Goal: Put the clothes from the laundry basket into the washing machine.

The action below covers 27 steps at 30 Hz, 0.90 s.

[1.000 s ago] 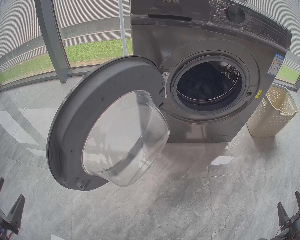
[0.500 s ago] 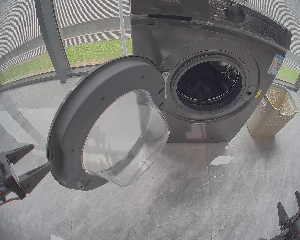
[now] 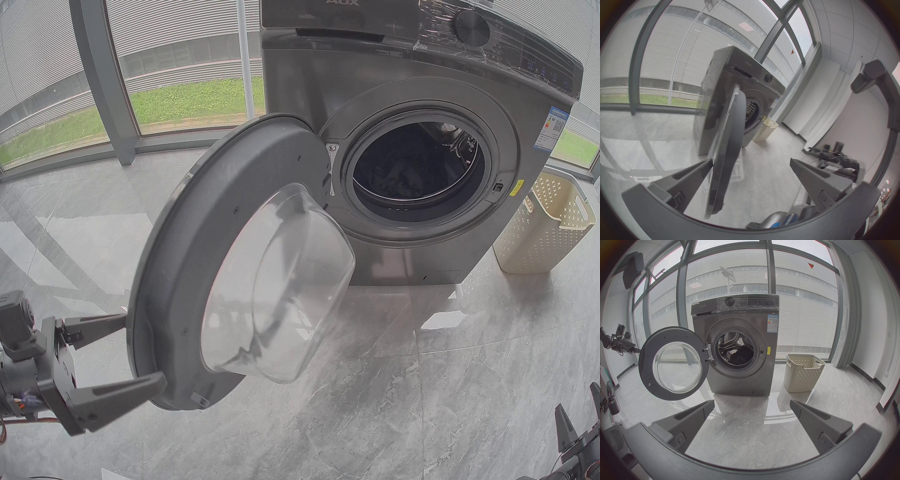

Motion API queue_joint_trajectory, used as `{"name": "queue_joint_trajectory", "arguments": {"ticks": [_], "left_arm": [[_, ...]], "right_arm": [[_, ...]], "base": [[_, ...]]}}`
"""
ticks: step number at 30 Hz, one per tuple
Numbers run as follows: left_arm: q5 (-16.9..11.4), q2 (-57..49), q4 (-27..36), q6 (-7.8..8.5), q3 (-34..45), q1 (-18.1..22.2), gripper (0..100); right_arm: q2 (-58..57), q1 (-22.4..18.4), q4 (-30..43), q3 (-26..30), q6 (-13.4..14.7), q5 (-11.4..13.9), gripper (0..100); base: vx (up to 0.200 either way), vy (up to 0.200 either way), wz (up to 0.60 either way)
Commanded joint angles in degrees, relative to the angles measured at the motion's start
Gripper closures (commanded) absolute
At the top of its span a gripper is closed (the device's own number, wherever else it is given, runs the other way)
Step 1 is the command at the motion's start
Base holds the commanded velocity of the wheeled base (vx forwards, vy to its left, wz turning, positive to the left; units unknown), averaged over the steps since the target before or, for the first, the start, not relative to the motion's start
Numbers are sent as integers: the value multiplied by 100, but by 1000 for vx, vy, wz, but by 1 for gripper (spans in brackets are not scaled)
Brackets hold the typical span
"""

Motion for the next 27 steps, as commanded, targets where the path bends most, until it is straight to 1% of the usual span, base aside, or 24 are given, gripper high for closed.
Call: {"name": "queue_joint_trajectory", "arguments": {"ticks": [1, 3, 5, 6, 7, 8, 9, 10, 12, 14, 15, 16, 17, 20, 21, 22, 23, 24, 25, 27], "left_arm": [[76, -294, 41, -265, 38, -524, 0], [235, -258, 23, -265, 38, -489, 0], [525, -214, -21, -274, -41, -401, 0], [762, -188, -38, -291, -102, -252, 0], [850, -171, -38, -282, -137, -172, 0], [1043, -83, -64, -274, -243, 65, 0], [1043, -83, -64, -274, -243, 65, 0], [1184, 67, -144, -265, -383, 487, 0], [1184, 216, -196, -247, -471, 812, 0], [1184, 348, -214, -212, -471, 1032, 0], [1184, 471, -214, -186, -454, 1058, 0], [1184, 533, -214, -168, -445, 1049, 0], [1193, 629, -214, -115, -427, 1040, 0], [1184, 990, -223, 157, -427, 953, 0], [1184, 1086, -223, 219, -436, 891, 0], [1184, 1086, -223, 219, -436, 891, 0], [1193, 1262, -293, 227, -480, 627, 0], [1193, 1262, -293, 227, -480, 627, 0], [1333, 1499, -478, 201, -568, 293, 0], [1614, 1807, -697, 201, -682, 30, 0]], "right_arm": [[-93, 0, -4, 101, -1, 0, 0], [-93, 0, -4, 101, -1, 0, 0], [-93, 0, -4, 101, -1, 0, 0], [-93, 0, -4, 101, -1, 0, 0], [-93, 0, -4, 101, -1, 0, 0], [-93, 0, -4, 101, -1, 0, 0], [-93, 0, -4, 101, -1, 0, 0], [-93, 0, -4, 101, -1, 0, 0], [-93, 0, -4, 101, -1, 0, 0], [-93, 0, -4, 101, -1, 0, 0], [-93, 0, -4, 101, -1, 0, 0], [-93, 0, -4, 101, -1, 0, 0], [-93, 0, -4, 101, -1, 0, 0], [-93, 0, -4, 101, -1, 0, 0], [-93, 0, -4, 101, -1, 0, 0], [-93, 0, -4, 101, -1, 0, 0], [-93, 0, -4, 101, -1, 0, 0], [-93, 0, -4, 101, -1, 0, 0], [-93, 0, -4, 101, -1, 0, 0], [-93, 0, -4, 101, -1, 0, 0]], "base": [[0, 0, 0], [0, 0, 0], [0, 0, 0], [0, 0, 0], [0, 0, 0], [0, 0, 0], [0, 0, 0], [0, 0, 0], [0, 0, 0], [0, 0, 0], [0, 0, 0], [0, 0, 0], [0, 0, 0], [0, 0, 0], [0, 0, 0], [0, 0, 0], [0, 0, 0], [0, 0, 0], [0, 0, 0], [0, 0, 0]]}}
